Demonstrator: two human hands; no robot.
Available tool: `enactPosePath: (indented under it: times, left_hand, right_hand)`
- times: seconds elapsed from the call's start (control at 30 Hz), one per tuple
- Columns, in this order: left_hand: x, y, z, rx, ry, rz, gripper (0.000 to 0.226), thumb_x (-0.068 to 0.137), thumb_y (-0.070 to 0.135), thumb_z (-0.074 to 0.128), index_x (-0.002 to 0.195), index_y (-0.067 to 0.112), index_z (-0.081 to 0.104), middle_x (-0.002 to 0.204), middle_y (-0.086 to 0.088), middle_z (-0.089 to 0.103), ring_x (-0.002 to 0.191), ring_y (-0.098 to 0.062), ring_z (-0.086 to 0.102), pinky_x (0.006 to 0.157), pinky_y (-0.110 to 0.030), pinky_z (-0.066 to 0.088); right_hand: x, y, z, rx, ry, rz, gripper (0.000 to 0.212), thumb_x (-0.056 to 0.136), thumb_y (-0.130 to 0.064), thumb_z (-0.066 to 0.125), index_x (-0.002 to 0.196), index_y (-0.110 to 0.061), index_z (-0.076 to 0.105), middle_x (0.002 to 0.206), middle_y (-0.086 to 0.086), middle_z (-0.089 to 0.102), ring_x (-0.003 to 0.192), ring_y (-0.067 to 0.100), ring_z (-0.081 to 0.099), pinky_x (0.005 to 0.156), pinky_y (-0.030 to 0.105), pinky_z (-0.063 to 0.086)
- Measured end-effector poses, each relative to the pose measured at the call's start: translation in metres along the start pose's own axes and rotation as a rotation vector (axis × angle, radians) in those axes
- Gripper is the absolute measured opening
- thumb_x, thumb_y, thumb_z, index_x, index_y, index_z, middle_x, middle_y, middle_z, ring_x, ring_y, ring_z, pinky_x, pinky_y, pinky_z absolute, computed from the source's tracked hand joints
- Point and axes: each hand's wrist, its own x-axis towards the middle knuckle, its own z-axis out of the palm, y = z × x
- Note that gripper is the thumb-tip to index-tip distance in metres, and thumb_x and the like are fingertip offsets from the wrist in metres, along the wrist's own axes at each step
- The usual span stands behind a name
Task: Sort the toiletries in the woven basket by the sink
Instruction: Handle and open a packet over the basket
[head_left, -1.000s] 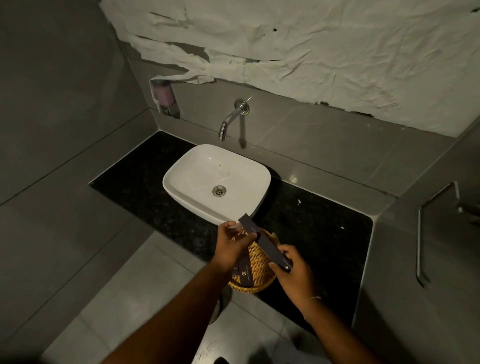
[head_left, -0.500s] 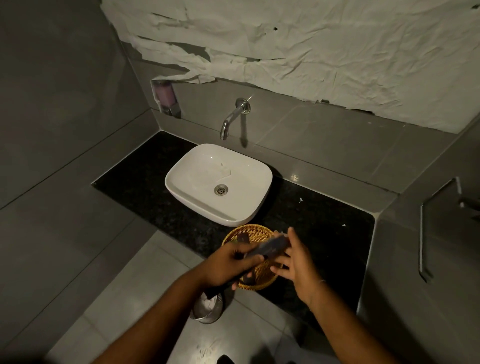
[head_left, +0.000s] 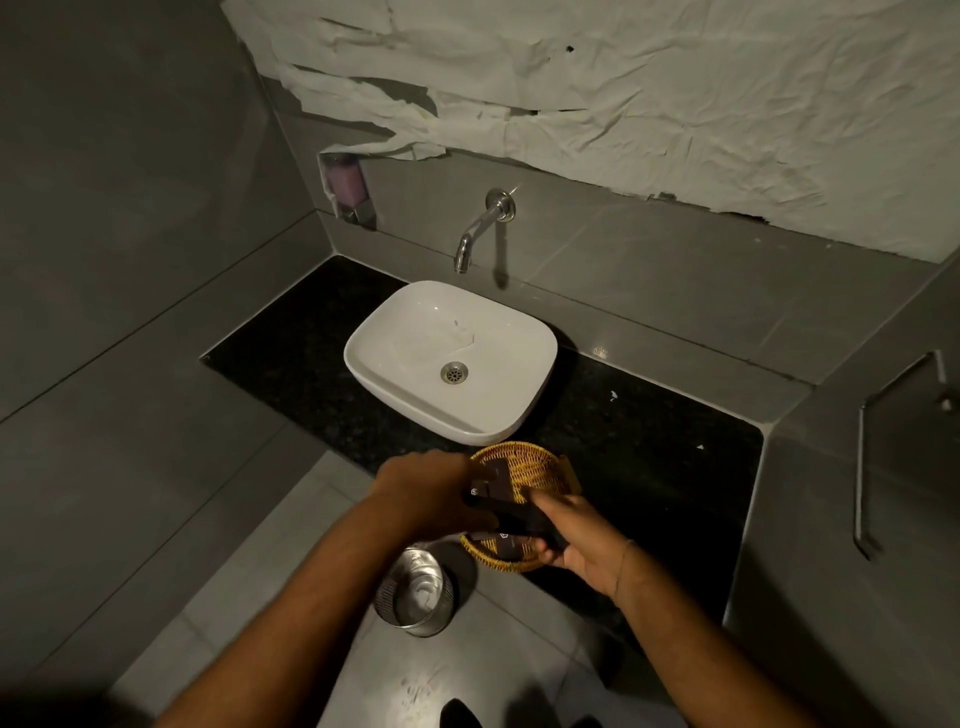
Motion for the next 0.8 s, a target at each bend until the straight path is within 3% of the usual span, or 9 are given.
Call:
enactPosePath:
  times: [0.13, 0.2, 0.23, 0.33, 0.4, 0.47, 0.57, 0.67, 0.8]
  left_hand:
    - [-0.015, -0.015, -0.015, -0.611, 0.144, 0.106, 0.027, 0.093, 0.038, 0.081, 0.12, 0.039, 0.078, 0.104, 0.014, 0.084, 0.079, 0.004, 0.076, 0.08, -0.03, 0.067]
    - [-0.017, -0.008, -0.015, -0.848, 0.246, 0.182, 0.018, 0.093, 0.024, 0.083, 0.109, 0.031, 0.081, 0.101, 0.012, 0.084, 0.084, 0.002, 0.08, 0.076, -0.023, 0.066]
    - [-0.018, -0.004, -0.014, -0.91, 0.295, 0.196, 0.019, 0.092, 0.021, 0.085, 0.109, 0.029, 0.081, 0.103, 0.01, 0.085, 0.091, -0.002, 0.082, 0.08, -0.027, 0.069]
    - [-0.016, 0.004, -0.01, -0.911, 0.444, 0.187, 0.032, 0.089, 0.03, 0.086, 0.12, 0.034, 0.077, 0.115, 0.008, 0.084, 0.105, -0.007, 0.082, 0.091, -0.039, 0.07]
    - [-0.017, 0.007, -0.013, -0.946, 0.513, 0.182, 0.042, 0.087, 0.038, 0.087, 0.127, 0.037, 0.076, 0.121, 0.009, 0.083, 0.108, -0.003, 0.081, 0.09, -0.039, 0.07]
    - [-0.02, 0.008, -0.016, -0.974, 0.596, 0.176, 0.048, 0.084, 0.043, 0.087, 0.13, 0.035, 0.076, 0.123, 0.008, 0.083, 0.112, 0.0, 0.079, 0.094, -0.036, 0.069]
    - [-0.021, 0.002, -0.02, -0.964, 0.705, 0.132, 0.046, 0.088, 0.028, 0.088, 0.132, 0.025, 0.077, 0.126, 0.007, 0.081, 0.117, -0.003, 0.078, 0.1, -0.032, 0.066]
    - [-0.023, -0.014, -0.021, -1.073, 0.735, 0.09, 0.041, 0.087, 0.024, 0.088, 0.127, 0.019, 0.078, 0.118, 0.017, 0.082, 0.114, -0.006, 0.079, 0.095, -0.031, 0.068]
    - [-0.033, -0.051, -0.013, -1.279, 0.806, -0.027, 0.025, 0.088, 0.028, 0.085, 0.111, 0.026, 0.079, 0.116, 0.002, 0.08, 0.104, -0.018, 0.081, 0.081, -0.031, 0.07]
  right_hand:
    - [-0.001, 0.007, -0.002, 0.192, -0.109, 0.043, 0.035, 0.101, -0.038, 0.06, 0.097, -0.006, 0.073, 0.069, 0.007, 0.073, 0.05, 0.01, 0.057, 0.046, 0.021, 0.043]
    - [-0.003, 0.009, 0.003, 0.207, -0.143, 0.051, 0.037, 0.103, -0.037, 0.055, 0.097, -0.006, 0.073, 0.069, 0.006, 0.071, 0.051, 0.01, 0.057, 0.046, 0.021, 0.042]
    - [-0.004, 0.009, 0.006, 0.203, -0.147, 0.054, 0.036, 0.104, -0.037, 0.055, 0.1, -0.007, 0.073, 0.072, 0.006, 0.071, 0.052, 0.011, 0.056, 0.047, 0.021, 0.041]
    - [-0.005, 0.013, 0.012, 0.155, -0.112, 0.065, 0.038, 0.104, -0.039, 0.052, 0.116, -0.008, 0.07, 0.091, 0.011, 0.068, 0.058, 0.012, 0.054, 0.052, 0.022, 0.041]
    - [-0.006, 0.019, 0.011, 0.145, -0.104, 0.08, 0.038, 0.105, -0.039, 0.049, 0.115, -0.008, 0.068, 0.088, 0.01, 0.065, 0.062, 0.013, 0.053, 0.055, 0.024, 0.04]
    - [-0.006, 0.026, 0.007, 0.132, -0.128, 0.087, 0.036, 0.106, -0.039, 0.047, 0.104, -0.01, 0.068, 0.079, 0.006, 0.064, 0.064, 0.013, 0.052, 0.057, 0.024, 0.039]
    - [-0.004, 0.034, 0.001, 0.1, -0.166, 0.08, 0.038, 0.105, -0.035, 0.047, 0.083, -0.014, 0.069, 0.067, 0.0, 0.064, 0.06, 0.011, 0.052, 0.056, 0.024, 0.037]
    - [-0.001, 0.037, 0.0, 0.107, -0.208, 0.064, 0.034, 0.102, -0.027, 0.047, 0.074, -0.015, 0.061, 0.057, -0.003, 0.054, 0.049, 0.008, 0.044, 0.049, 0.022, 0.031]
    - [0.003, 0.029, 0.001, 0.018, -0.091, 0.042, 0.048, 0.104, -0.045, 0.05, 0.062, -0.023, 0.057, 0.049, -0.009, 0.04, 0.037, 0.003, 0.027, 0.038, 0.018, 0.016]
